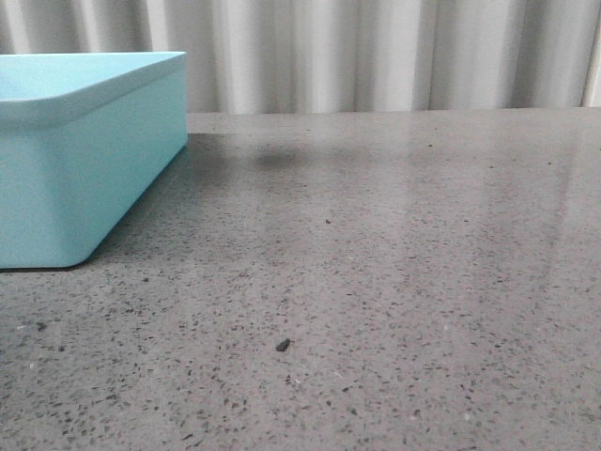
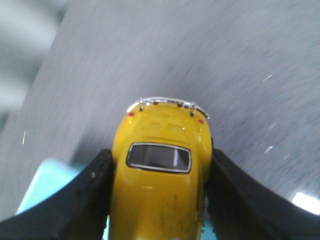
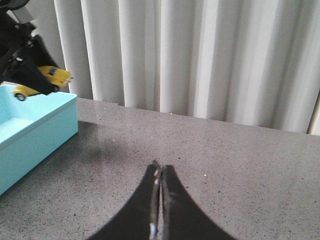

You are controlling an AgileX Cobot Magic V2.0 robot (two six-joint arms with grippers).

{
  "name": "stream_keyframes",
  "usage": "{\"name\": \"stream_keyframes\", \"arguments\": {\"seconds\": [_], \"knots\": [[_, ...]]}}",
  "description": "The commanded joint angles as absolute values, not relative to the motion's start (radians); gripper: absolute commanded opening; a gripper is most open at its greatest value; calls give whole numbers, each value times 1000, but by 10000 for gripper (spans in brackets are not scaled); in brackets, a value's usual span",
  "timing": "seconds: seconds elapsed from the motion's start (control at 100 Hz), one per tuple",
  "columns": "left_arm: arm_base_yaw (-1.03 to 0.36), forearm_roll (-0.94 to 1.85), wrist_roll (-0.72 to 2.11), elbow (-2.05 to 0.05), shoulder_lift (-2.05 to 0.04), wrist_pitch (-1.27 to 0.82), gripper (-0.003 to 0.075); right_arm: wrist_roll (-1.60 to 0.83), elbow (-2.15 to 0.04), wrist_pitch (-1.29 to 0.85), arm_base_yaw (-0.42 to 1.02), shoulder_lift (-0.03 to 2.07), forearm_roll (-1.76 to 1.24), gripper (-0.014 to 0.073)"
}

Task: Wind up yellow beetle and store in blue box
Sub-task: 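Lift the beetle with the left gripper and carry it over the box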

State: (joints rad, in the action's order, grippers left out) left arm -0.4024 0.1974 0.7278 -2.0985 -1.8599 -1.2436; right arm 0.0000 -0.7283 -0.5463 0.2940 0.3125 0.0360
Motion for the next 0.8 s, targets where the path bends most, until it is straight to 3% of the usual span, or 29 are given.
{"name": "stream_keyframes", "arguments": {"seconds": [0.0,0.34,0.55,0.73,0.79], "knots": [[-328,193,596,-2124,-1811,-1270,125,-9,-750,-458,295,319,50,-53],[-96,134,215,-1997,-1811,-1270,126,-9,-750,-458,295,319,50,-53],[-82,123,209,-1773,-1820,-1250,126,-9,-750,-464,295,319,50,-53],[-82,124,209,-1729,-1839,-1235,128,-9,-750,-462,295,319,50,-53],[-82,114,209,-1729,-1846,-1239,162,-9,-750,-462,295,319,50,-53]]}}
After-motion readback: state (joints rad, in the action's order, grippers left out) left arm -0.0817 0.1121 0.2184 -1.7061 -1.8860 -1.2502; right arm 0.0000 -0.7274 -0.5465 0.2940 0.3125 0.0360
